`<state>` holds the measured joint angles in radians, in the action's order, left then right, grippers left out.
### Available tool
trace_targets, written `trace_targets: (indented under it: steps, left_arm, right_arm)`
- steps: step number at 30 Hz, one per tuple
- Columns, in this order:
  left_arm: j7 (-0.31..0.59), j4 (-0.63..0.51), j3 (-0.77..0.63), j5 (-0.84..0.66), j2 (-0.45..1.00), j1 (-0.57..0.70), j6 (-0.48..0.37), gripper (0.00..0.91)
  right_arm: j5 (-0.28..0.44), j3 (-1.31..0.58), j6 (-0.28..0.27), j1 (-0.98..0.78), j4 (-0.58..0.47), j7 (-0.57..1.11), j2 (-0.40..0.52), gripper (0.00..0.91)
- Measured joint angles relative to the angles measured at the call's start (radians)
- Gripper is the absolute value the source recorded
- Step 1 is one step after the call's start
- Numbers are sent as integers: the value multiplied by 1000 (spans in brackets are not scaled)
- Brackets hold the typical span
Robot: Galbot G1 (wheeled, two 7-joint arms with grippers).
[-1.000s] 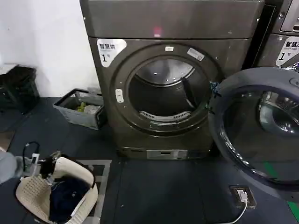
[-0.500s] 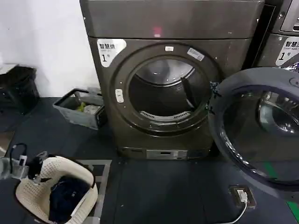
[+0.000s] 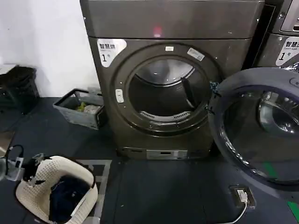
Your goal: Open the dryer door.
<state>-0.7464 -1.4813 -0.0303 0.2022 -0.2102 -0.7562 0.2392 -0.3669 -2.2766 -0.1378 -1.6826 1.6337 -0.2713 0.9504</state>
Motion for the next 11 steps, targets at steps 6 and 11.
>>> trace_targets:
  steps: [6, 11]
  left_arm:
    - [-11, 0, 15, 6, 10, -22, 15, 907]
    - [-31, -1, 21, 4, 14, -26, 28, 907]
  right_arm:
    - [0, -3, 1, 2, -3, -2, -1, 907]
    - [0, -12, 2, -2, -6, -5, -1, 907]
